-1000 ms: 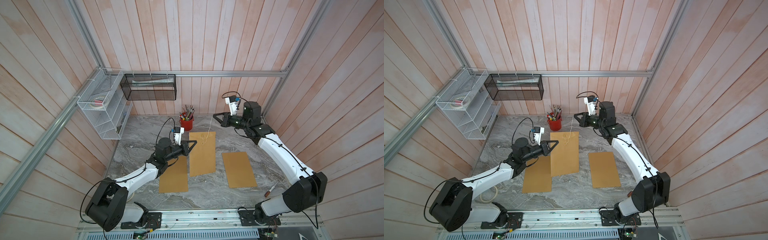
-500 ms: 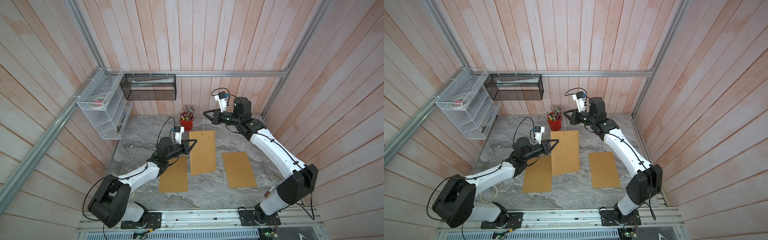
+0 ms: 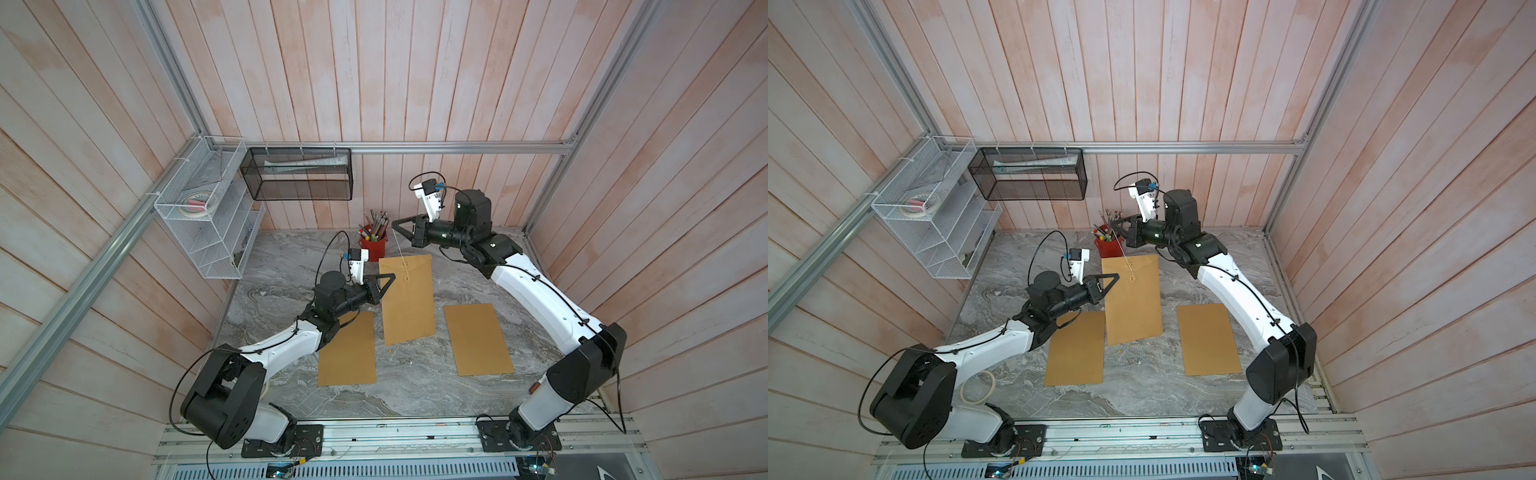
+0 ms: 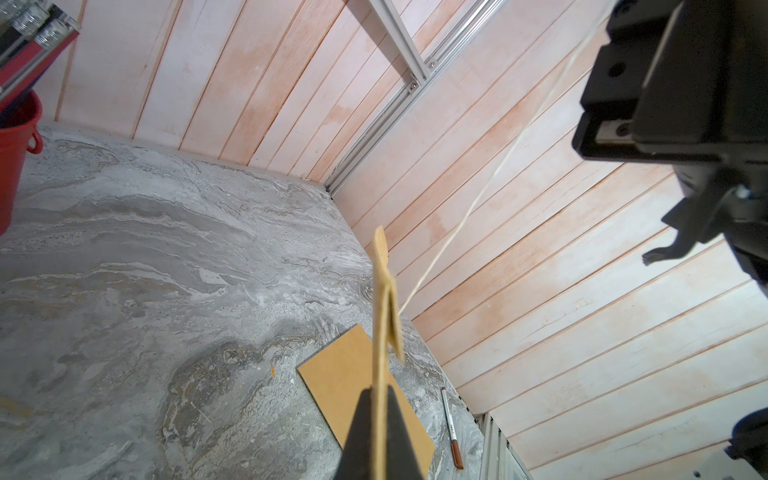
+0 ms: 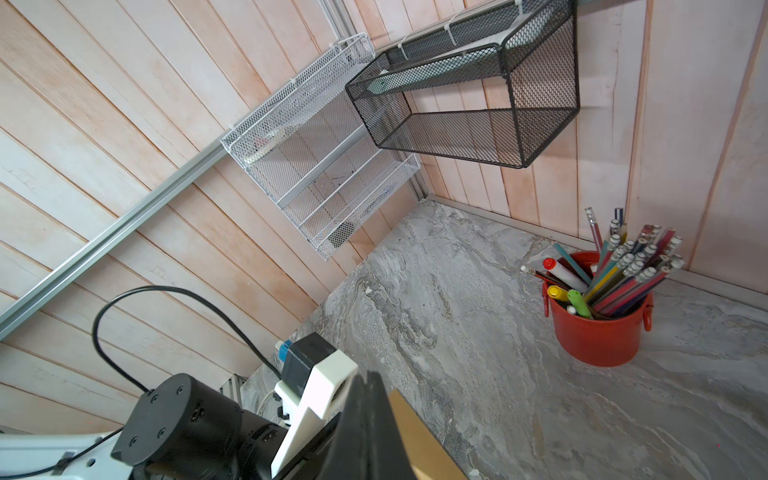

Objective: Open the file bag

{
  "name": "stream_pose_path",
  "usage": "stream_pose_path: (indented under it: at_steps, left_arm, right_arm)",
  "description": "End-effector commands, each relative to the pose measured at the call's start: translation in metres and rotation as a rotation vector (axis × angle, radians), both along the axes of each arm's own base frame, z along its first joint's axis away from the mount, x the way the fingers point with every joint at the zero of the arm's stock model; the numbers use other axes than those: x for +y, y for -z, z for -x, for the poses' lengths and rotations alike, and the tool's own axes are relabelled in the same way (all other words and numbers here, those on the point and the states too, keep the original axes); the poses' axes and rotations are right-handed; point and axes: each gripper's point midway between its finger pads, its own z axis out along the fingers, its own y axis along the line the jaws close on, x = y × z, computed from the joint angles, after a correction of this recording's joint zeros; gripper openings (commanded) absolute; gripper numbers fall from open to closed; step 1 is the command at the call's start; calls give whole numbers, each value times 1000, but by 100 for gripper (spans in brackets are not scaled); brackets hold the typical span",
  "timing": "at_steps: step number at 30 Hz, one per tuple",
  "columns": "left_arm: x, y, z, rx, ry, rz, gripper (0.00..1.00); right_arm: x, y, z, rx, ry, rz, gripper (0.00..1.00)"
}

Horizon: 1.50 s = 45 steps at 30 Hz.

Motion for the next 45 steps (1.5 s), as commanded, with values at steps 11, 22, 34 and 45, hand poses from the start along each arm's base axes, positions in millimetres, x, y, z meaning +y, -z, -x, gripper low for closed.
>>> stream_pose_path:
  at_steps: [11, 22, 34, 45]
  left_arm:
    - [-7, -23, -12, -44, -13, 68, 0]
    - [0, -30, -18, -49, -49, 102, 0]
    - [27, -42, -36, -49, -135, 158, 0]
    - [41, -44, -42, -54, -189, 147, 0]
  right_arm:
    - [34, -23, 21, -35, -97, -30, 0]
    - [60, -22, 33, -29, -157, -33, 0]
    - [50, -7, 45, -6, -132, -20, 0]
    - [19, 37, 58, 85, -74, -5, 0]
